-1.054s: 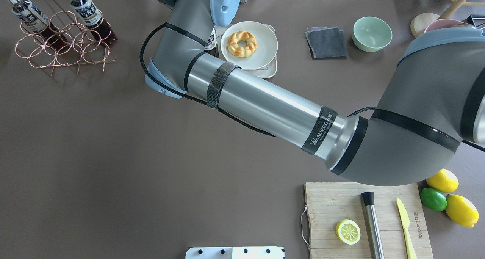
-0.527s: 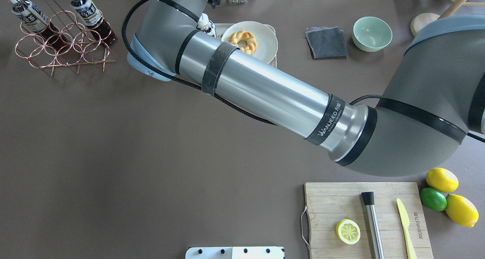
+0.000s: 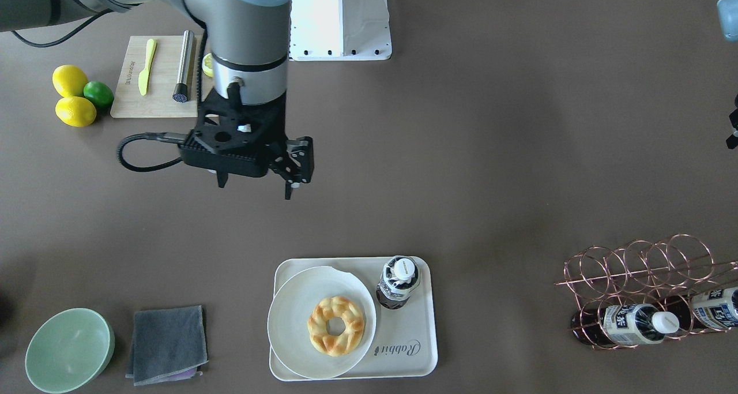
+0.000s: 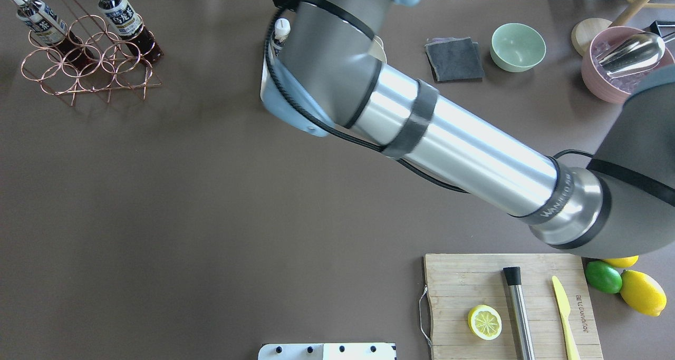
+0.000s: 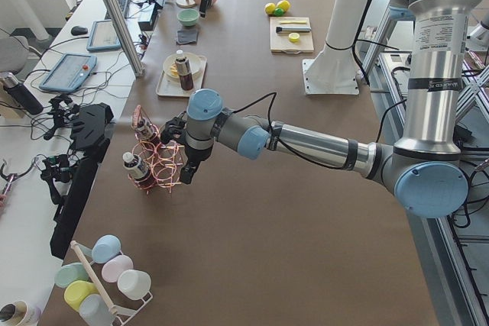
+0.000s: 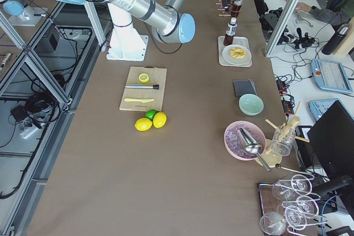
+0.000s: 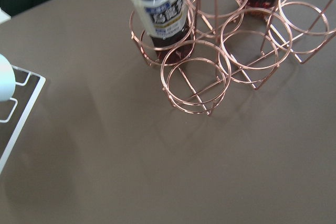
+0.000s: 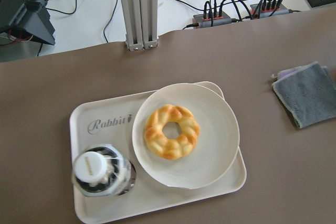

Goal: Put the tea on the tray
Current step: 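Open the right gripper and retract the right arm away from the tray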

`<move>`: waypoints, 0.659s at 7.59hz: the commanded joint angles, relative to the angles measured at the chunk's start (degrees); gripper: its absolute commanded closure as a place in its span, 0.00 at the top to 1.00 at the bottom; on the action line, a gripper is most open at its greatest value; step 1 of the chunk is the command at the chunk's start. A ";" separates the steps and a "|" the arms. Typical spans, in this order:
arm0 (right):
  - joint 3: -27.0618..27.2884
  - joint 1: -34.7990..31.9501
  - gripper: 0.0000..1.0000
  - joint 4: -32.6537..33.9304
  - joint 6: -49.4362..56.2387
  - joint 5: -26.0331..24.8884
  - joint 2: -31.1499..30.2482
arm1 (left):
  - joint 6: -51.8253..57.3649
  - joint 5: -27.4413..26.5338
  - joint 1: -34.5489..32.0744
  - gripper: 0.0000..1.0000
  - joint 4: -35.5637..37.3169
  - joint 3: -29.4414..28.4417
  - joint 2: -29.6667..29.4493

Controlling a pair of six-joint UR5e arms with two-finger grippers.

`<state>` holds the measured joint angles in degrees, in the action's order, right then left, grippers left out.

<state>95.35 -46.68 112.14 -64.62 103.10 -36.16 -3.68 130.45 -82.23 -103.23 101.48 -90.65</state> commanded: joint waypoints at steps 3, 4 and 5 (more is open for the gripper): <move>13.19 -21.38 1.00 -0.07 39.72 20.87 -32.50 | 5.75 0.97 -7.16 0.98 10.59 -2.41 2.23; 12.58 -25.52 1.00 0.01 51.41 22.04 -39.53 | 6.75 -3.14 -6.81 0.98 10.68 -4.00 3.97; 12.23 -28.52 1.00 0.19 55.79 22.31 -45.34 | 6.67 -5.01 -6.72 0.98 10.76 -4.71 4.34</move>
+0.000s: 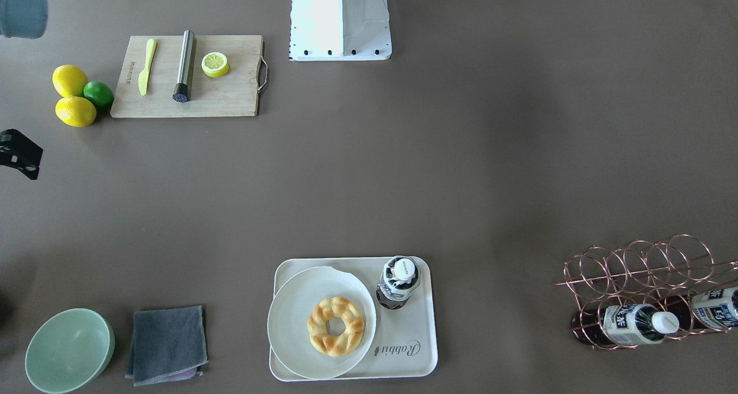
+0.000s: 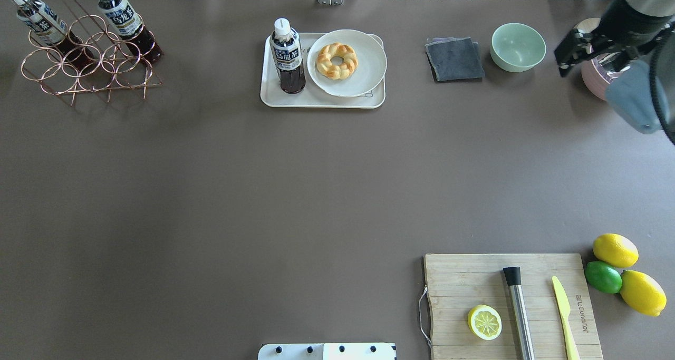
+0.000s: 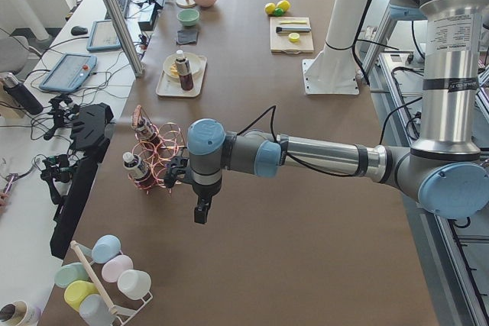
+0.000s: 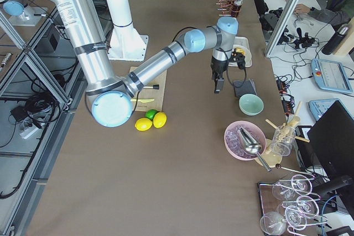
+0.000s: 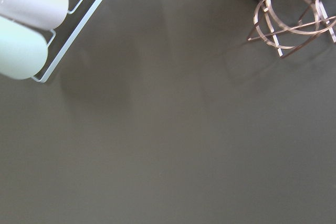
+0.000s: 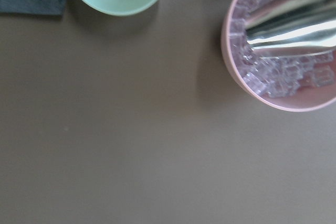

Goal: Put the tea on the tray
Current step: 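Open the right gripper and retract the right arm away from the tray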

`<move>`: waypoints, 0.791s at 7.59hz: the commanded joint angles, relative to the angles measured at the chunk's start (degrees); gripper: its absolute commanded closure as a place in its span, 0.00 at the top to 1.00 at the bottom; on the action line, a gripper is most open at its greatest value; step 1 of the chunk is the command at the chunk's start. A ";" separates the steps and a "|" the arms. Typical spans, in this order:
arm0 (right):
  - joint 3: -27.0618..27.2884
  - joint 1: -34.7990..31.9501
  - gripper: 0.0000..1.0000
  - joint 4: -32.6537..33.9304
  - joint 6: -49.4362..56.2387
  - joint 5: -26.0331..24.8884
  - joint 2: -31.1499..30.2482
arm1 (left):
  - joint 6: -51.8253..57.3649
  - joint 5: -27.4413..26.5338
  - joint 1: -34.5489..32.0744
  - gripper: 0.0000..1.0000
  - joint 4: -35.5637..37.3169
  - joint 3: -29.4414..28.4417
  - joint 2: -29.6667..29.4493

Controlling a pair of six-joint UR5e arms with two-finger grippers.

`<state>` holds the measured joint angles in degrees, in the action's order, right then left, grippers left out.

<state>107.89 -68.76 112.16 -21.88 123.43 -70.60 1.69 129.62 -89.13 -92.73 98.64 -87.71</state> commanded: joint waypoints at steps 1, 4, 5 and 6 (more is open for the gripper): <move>-1.44 -10.47 1.00 -0.01 14.40 2.08 -14.71 | 1.65 -4.20 0.18 0.98 -0.43 -2.13 2.45; -2.85 -20.15 1.00 -0.01 20.45 2.07 -21.50 | 0.96 -3.59 0.01 0.98 -0.43 -2.66 2.72; -4.86 -21.92 1.00 -0.19 23.78 2.08 -21.95 | 0.86 -3.59 0.01 0.98 -0.17 -2.23 2.72; -5.49 -22.72 1.00 -1.67 25.99 3.03 -22.04 | 0.86 -3.59 0.01 0.98 -0.26 -2.31 2.63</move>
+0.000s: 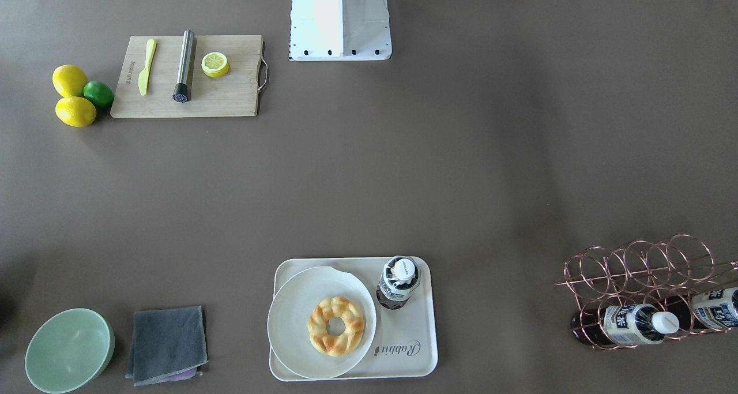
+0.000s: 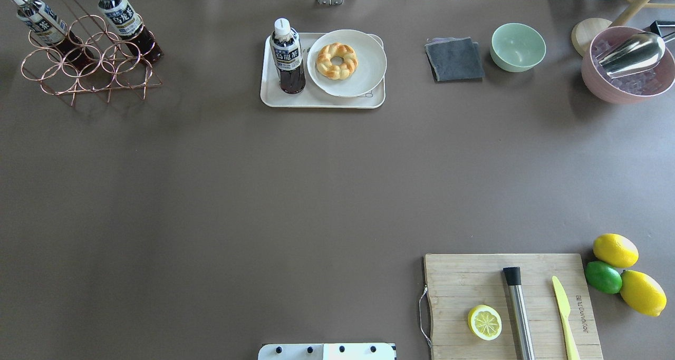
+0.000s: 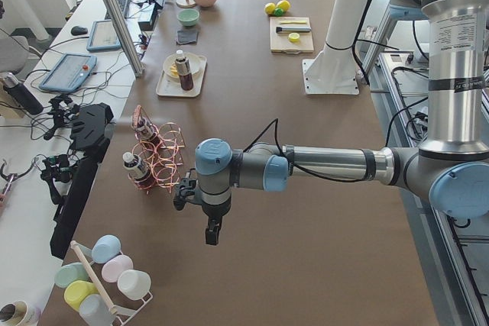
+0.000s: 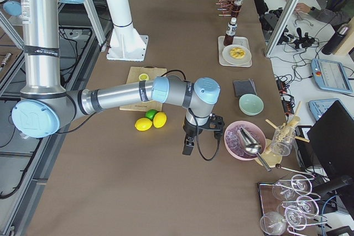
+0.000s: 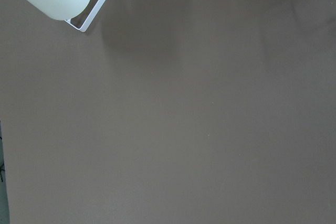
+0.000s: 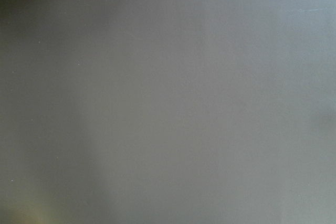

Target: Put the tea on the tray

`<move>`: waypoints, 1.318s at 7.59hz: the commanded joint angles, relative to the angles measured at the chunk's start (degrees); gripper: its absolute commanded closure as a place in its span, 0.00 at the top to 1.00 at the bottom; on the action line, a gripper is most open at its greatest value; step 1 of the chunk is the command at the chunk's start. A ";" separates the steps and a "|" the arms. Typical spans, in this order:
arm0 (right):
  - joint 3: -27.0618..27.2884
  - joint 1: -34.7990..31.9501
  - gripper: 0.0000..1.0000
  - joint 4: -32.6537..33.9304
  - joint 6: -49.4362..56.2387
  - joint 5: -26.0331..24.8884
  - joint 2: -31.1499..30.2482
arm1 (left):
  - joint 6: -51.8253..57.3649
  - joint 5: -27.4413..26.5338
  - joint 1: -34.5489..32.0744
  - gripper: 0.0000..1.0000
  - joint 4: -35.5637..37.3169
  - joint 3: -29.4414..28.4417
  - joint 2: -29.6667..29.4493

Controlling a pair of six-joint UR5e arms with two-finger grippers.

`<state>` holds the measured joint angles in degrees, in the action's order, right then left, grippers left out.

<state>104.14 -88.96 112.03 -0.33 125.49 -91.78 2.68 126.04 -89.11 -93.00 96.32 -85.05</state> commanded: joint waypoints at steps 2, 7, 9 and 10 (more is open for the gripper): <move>-6.29 -2.53 1.00 -10.46 4.38 1.43 -2.18 | -0.13 -0.01 0.08 0.98 -0.16 -0.25 0.06; -10.01 -2.10 1.00 -17.11 4.38 1.60 -2.79 | -0.13 -0.01 0.08 0.98 0.10 -0.16 0.06; -10.10 -1.66 1.00 -17.20 4.38 1.43 -2.79 | -0.13 -0.01 0.17 0.98 0.01 -0.16 0.06; -10.10 -1.65 1.00 -17.20 4.38 1.52 -2.79 | -0.13 -0.01 0.17 0.98 0.01 -0.16 0.06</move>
